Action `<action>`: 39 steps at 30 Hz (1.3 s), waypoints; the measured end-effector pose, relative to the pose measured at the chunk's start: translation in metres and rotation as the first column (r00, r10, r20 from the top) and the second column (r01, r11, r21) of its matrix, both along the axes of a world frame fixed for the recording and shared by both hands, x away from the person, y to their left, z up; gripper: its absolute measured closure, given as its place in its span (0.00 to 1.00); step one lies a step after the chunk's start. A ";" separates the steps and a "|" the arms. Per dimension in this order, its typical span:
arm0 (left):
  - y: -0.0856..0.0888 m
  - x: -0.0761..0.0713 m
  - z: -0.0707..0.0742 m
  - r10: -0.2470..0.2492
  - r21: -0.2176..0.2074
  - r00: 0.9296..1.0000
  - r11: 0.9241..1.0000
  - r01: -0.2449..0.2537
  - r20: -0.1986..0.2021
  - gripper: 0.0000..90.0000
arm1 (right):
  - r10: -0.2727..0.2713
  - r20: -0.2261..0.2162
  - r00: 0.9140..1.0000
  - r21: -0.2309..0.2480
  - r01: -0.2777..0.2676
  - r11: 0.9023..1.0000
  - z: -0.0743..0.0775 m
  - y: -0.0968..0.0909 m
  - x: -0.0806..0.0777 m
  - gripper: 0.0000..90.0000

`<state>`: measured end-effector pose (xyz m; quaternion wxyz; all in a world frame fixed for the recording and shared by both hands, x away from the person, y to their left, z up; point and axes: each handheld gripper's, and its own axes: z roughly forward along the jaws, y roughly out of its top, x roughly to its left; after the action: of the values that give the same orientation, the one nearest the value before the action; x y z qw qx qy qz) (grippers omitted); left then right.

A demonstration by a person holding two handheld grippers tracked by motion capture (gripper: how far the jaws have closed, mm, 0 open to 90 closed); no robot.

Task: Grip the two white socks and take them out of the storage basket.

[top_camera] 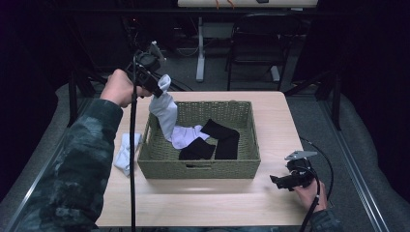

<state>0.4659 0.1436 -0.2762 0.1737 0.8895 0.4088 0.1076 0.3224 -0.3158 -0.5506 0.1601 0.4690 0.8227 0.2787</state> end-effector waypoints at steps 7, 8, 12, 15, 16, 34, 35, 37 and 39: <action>0.010 -0.003 0.022 0.015 -0.001 0.999 1.000 -0.015 0.030 0.94 | 0.000 -0.003 1.000 0.001 0.000 1.000 0.000 0.000 0.000 0.03; 0.012 -0.004 0.025 0.021 -0.002 0.999 1.000 -0.021 0.034 0.94 | 0.000 -0.003 1.000 0.000 0.000 1.000 0.000 0.000 0.000 0.03; 0.024 -0.008 0.040 0.048 -0.014 0.997 0.999 -0.047 0.059 0.94 | 0.000 -0.001 1.000 0.004 0.000 1.000 0.000 0.000 0.000 0.03; 0.035 -0.012 0.049 0.072 -0.020 0.995 0.997 -0.071 0.076 0.94 | -0.003 0.000 1.000 0.005 0.003 1.000 0.000 0.000 0.000 0.03; 0.039 -0.013 0.052 0.085 -0.027 0.993 0.996 -0.083 0.085 0.94 | -0.002 -0.003 1.000 0.002 0.002 1.000 0.000 0.000 0.000 0.03; 0.127 -0.031 0.048 0.256 -0.037 0.963 0.967 -0.253 0.089 0.94 | -0.005 -0.002 1.000 -0.004 0.005 1.000 -0.001 0.001 0.000 0.03; 0.130 -0.031 0.045 0.262 -0.036 0.961 0.965 -0.260 0.083 0.94 | -0.005 -0.002 1.000 -0.002 0.005 1.000 -0.001 0.001 0.000 0.03; 0.136 -0.030 0.036 0.272 -0.034 0.960 0.962 -0.270 0.072 0.94 | -0.005 -0.002 1.000 -0.004 0.005 1.000 -0.001 0.001 0.000 0.03; 0.140 -0.029 0.026 0.281 -0.031 0.958 0.960 -0.279 0.058 0.94 | -0.006 -0.001 1.000 -0.001 0.006 1.000 -0.001 0.001 0.000 0.03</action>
<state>0.4366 0.2840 -0.2505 0.1792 0.8169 0.5261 0.1541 0.3223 -0.3149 -0.5514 0.1605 0.4717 0.8214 0.2776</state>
